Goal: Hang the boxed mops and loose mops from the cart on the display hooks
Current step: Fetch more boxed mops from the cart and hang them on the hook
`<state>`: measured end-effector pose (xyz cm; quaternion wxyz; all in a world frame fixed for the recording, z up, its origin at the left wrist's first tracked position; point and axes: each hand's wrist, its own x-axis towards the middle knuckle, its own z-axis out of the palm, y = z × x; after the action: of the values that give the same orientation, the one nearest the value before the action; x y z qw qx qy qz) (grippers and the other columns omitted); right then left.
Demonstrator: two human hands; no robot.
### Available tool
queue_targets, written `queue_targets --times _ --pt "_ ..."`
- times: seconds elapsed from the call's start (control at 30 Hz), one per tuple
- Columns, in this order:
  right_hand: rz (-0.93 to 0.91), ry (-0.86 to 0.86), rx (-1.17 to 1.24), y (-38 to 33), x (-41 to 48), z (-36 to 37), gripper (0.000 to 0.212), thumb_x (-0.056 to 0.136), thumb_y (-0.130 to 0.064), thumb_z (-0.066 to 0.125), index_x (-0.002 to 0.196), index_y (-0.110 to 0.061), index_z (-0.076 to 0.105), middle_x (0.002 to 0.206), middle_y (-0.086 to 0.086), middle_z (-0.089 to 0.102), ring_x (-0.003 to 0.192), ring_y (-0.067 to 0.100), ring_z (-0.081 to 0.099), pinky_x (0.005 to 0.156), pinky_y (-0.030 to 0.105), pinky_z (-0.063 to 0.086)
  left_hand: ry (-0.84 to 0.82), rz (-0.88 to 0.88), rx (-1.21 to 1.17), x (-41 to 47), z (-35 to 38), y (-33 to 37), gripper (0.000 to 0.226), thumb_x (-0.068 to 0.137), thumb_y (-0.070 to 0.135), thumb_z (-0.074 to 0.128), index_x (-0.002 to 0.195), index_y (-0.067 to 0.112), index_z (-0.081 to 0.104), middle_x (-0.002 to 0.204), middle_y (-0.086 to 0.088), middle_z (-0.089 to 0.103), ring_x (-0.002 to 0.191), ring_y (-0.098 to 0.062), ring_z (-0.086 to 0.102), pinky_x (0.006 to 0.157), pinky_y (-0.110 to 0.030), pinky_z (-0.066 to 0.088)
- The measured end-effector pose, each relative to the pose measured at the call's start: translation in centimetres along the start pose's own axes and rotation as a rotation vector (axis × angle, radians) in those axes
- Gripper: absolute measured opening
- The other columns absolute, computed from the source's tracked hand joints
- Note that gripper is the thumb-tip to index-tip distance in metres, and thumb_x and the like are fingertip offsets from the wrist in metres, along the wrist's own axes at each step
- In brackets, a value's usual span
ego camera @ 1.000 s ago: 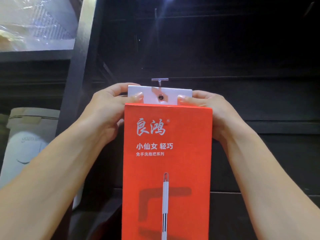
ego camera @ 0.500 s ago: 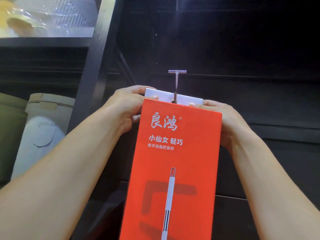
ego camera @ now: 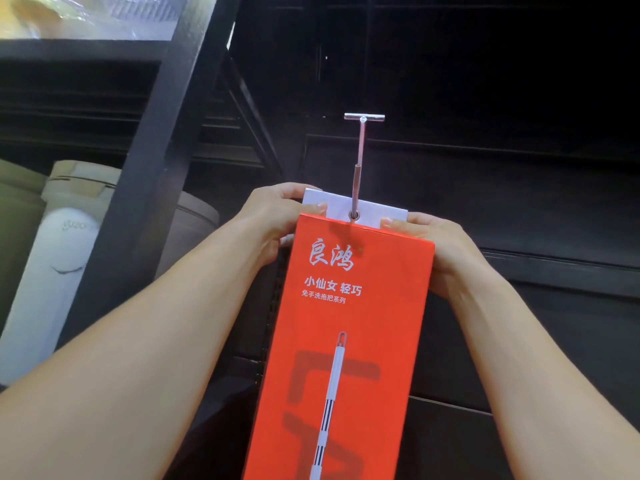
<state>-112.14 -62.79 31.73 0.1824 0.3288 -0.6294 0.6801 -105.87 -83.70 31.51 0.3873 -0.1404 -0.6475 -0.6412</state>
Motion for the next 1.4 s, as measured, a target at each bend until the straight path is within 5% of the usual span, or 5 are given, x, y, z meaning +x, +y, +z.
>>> queue_targets --times 0.27,0.47,1.03,1.2,1.4 --pt "0.017 0.039 -0.032 3.7 3.5 -0.1 0.014 0.084 -0.006 0.083 0.096 -0.002 0.078 0.096 0.021 0.079 0.072 0.025 0.070 0.073 0.037 0.055 -0.015 -0.050 -0.022 3.7 0.8 -4.4 0.018 0.090 0.007 0.079 0.106 0.014 0.076 0.070 -0.009 0.078 0.060 -0.021 0.075 0.092 -0.053 0.058" --pt "0.024 0.071 -0.113 5.2 5.8 -0.8 0.021 0.083 -0.010 0.084 0.097 0.004 0.077 0.068 0.009 0.072 0.049 0.013 0.059 0.043 0.018 0.042 -0.023 -0.086 -0.034 6.1 1.3 -6.7 0.026 0.087 0.007 0.081 0.112 0.007 0.076 0.076 -0.010 0.076 0.053 -0.015 0.073 0.052 -0.027 0.062" --pt "0.134 0.070 -0.254 3.6 5.7 -0.7 0.013 0.091 -0.009 0.076 0.103 -0.005 0.074 0.074 0.006 0.065 0.048 0.008 0.061 0.043 0.020 0.046 0.067 -0.162 -0.155 6.4 1.6 -6.7 0.028 0.092 0.015 0.077 0.119 0.015 0.070 0.092 -0.007 0.072 0.062 -0.013 0.066 0.041 -0.017 0.047" --pt "0.117 0.016 -0.429 1.9 3.8 0.1 0.018 0.093 -0.029 0.072 0.105 -0.018 0.065 0.091 0.010 0.050 0.071 0.019 0.054 0.057 0.026 0.054 0.081 -0.140 -0.032 4.4 2.1 -4.6 0.015 0.096 0.021 0.067 0.109 0.016 0.070 0.097 -0.004 0.072 0.076 -0.016 0.069 0.057 -0.022 0.056" --pt "-0.063 0.159 -1.026 -0.4 -1.5 2.2 0.070 0.095 -0.046 0.063 0.152 -0.009 0.044 0.148 0.005 0.057 0.131 0.025 0.055 0.106 0.039 0.046 0.034 -0.038 0.574 0.2 1.8 -2.6 0.057 0.088 0.034 0.063 0.143 0.021 0.057 0.143 -0.007 0.060 0.132 -0.033 0.057 0.108 -0.044 0.049"
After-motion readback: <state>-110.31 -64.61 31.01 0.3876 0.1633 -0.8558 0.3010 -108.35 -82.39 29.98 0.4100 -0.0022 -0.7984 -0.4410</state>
